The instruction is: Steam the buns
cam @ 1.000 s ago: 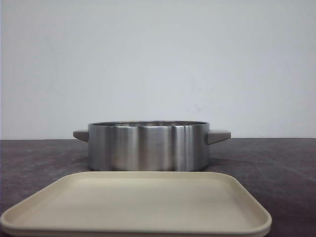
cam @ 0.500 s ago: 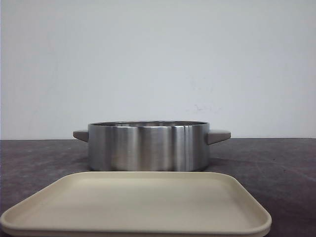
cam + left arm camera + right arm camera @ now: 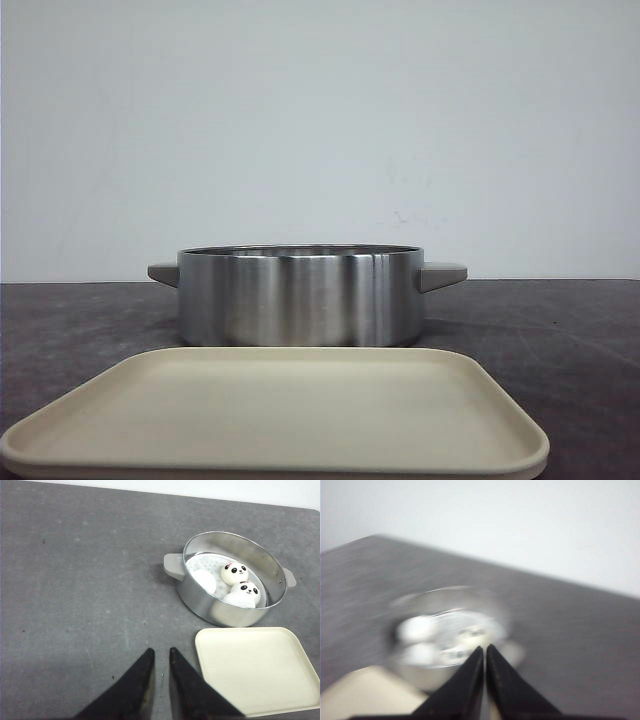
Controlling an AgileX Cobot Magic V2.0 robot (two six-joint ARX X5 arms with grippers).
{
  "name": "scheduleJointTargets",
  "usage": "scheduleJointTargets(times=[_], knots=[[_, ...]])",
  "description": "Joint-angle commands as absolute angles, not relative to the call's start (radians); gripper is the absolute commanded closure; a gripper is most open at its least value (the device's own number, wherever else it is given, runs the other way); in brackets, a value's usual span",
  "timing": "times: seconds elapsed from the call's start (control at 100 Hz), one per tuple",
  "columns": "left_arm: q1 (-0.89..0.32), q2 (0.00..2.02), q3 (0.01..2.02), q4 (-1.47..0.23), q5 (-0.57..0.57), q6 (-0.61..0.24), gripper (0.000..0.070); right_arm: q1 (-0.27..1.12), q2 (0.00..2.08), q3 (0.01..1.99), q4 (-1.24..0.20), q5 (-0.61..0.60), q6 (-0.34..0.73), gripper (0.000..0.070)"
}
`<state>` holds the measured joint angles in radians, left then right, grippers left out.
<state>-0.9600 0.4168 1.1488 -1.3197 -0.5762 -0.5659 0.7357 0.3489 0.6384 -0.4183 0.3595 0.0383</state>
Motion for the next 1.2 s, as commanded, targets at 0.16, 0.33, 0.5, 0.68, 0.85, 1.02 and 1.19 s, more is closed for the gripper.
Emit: scheduleJointTargets(times=[0.16, 0.33, 0.5, 0.68, 0.85, 1.02, 1.19], knots=[[-0.97, 0.417, 1.164, -1.314, -0.576, -0.569, 0.0683, 0.294, 0.138, 0.475, -0.383, 0.318, 0.02, 0.0694], [-0.97, 0.417, 1.164, -1.314, -0.577, -0.569, 0.0683, 0.093, 0.04, 0.275, -0.165, 0.172, 0.107, 0.0694], [-0.97, 0.417, 1.164, -1.314, -0.577, -0.569, 0.0683, 0.009, 0.027, 0.065, 0.088, 0.027, 0.174, 0.0694], [-0.97, 0.417, 1.164, -1.313, -0.577, -0.569, 0.0683, -0.002, 0.004, 0.012, 0.024, -0.023, 0.172, 0.0694], [-0.97, 0.417, 1.164, -1.313, -0.577, -0.569, 0.0683, -0.002, 0.004, 0.012, -0.054, -0.027, 0.172, 0.0694], [-0.97, 0.417, 1.164, -1.313, -0.577, -0.569, 0.0683, -0.001, 0.004, 0.012, -0.119, -0.05, 0.171, 0.0694], [-0.97, 0.417, 1.164, -1.313, -0.577, -0.569, 0.0683, -0.001, 0.004, 0.012, -0.173, -0.116, 0.171, 0.0694]])
